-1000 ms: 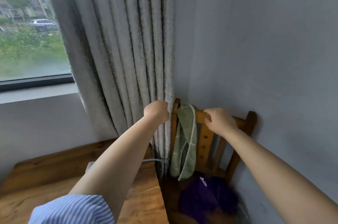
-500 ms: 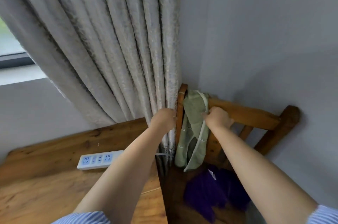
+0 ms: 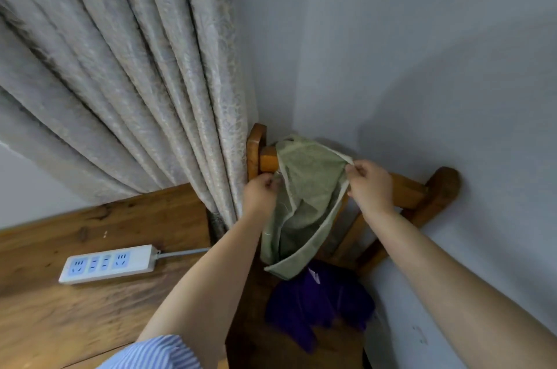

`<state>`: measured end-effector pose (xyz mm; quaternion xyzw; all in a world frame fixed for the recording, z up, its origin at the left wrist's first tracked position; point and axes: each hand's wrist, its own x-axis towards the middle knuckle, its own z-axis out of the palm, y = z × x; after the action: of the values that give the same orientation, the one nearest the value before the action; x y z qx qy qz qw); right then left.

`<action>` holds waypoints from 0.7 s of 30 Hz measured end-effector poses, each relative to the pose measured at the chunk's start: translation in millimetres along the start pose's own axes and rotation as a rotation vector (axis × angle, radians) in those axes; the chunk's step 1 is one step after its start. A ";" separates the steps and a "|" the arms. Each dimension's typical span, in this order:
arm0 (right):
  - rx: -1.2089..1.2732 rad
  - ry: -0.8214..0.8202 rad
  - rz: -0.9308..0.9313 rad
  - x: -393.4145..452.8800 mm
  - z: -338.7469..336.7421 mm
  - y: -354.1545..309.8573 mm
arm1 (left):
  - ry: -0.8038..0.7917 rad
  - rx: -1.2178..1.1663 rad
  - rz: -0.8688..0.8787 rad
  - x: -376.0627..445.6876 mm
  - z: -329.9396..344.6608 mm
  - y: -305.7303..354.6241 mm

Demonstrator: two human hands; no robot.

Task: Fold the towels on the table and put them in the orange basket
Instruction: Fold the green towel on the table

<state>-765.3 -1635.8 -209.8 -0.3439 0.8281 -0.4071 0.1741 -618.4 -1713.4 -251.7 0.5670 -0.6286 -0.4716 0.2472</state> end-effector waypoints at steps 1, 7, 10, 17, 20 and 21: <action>0.028 0.006 0.023 1.3 -3.5 1.0 | -0.019 -0.024 0.006 -1.6 -1.2 -1.0; 0.315 -0.044 0.151 -5.7 -25.2 1.1 | -0.072 -0.198 0.005 -31.0 -34.5 7.0; 0.411 -0.104 0.119 -15.0 -35.1 -5.4 | -0.049 -0.195 0.013 -52.2 -50.5 15.6; 0.367 -0.323 -0.137 -52.4 -39.3 -37.7 | 0.114 -0.195 0.005 -99.9 -107.3 20.1; 0.338 -0.416 -0.241 -72.2 -30.1 -53.3 | 0.083 0.047 0.021 -123.1 -131.1 18.2; 0.336 -0.447 -0.269 -80.8 -25.1 -59.5 | 0.091 0.162 0.010 -135.2 -141.7 15.4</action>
<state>-697.4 -1590.2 -146.6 -0.4980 0.6374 -0.4719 0.3508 -474.3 -1631.1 -146.7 0.6029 -0.6556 -0.3915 0.2311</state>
